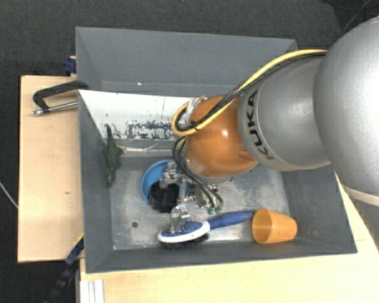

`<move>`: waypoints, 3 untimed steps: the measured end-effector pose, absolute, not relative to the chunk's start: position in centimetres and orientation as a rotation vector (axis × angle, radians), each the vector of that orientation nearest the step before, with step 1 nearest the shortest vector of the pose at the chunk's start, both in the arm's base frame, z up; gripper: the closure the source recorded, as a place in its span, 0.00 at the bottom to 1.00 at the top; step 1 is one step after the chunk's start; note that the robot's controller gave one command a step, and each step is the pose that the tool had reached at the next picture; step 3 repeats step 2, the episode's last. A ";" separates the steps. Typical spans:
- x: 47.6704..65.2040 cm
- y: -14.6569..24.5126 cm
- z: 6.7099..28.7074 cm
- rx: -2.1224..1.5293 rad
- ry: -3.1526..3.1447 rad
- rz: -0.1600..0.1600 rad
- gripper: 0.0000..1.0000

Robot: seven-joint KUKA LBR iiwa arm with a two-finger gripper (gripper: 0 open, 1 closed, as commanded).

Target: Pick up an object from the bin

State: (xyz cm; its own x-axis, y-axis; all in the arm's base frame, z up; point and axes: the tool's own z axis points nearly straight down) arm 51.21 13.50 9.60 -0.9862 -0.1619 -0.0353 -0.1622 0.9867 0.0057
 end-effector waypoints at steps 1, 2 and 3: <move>50.6 13.6 9.3 -0.259 3.122 0.012 1.00; 51.7 15.5 23.6 -0.547 3.079 0.004 1.00; 51.7 15.5 23.6 -0.547 3.079 0.004 1.00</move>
Offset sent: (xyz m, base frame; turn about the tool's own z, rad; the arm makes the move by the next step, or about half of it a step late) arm 0.0000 0.0000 0.0000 0.0000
